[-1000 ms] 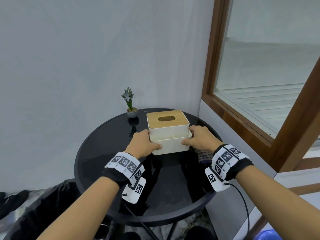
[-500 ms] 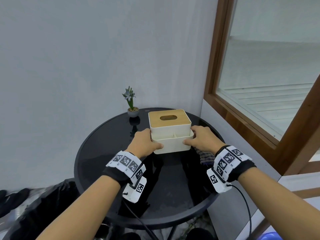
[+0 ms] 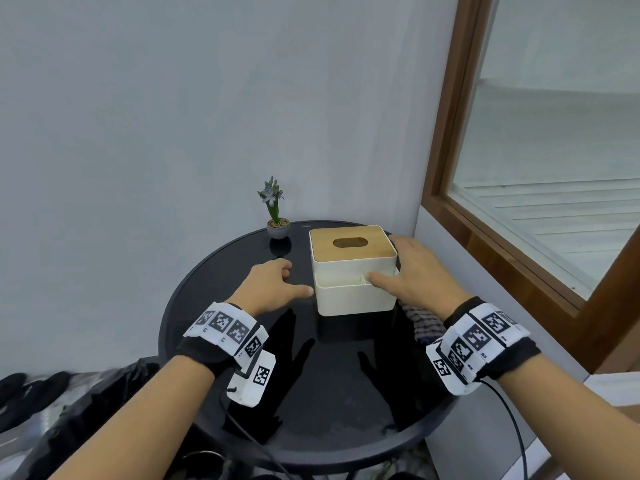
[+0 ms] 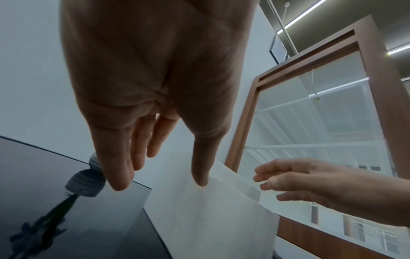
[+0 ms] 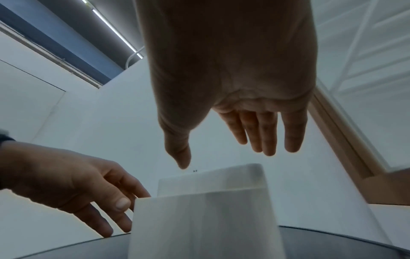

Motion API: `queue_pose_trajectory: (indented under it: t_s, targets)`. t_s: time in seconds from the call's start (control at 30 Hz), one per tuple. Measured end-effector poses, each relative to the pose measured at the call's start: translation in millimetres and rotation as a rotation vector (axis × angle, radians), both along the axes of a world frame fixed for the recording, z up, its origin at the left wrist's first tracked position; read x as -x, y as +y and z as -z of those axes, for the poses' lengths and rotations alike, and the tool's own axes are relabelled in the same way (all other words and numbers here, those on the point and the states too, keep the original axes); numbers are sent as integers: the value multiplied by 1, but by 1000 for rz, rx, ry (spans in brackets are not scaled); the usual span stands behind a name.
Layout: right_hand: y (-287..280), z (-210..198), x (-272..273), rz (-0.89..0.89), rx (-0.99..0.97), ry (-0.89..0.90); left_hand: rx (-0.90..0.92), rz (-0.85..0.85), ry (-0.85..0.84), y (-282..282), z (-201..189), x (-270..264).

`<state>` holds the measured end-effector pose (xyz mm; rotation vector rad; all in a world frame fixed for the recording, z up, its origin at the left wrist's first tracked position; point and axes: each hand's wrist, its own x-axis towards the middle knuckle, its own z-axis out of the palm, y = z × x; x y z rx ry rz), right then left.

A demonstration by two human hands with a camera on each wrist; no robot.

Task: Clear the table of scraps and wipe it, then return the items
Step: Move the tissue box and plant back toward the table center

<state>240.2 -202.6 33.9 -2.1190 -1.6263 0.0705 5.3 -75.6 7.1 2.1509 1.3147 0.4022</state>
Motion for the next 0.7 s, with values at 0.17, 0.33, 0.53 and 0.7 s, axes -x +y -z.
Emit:
queue_pose_trajectory:
  t_s: [0.17,0.33,0.53,0.7]
  targets:
    - [24,-10,24,-133,2,-14,-25,-68,-31,30,2,10]
    - [47,-7,36,-182,35,-45,-49,-102,-67,53,6,5]
    - [90,-1,40,-244,31,-62,-84,-150,-99,109,8,-9]
    - [107,8,37,-227,35,-95,-103,-141,-56,145,12,-22]
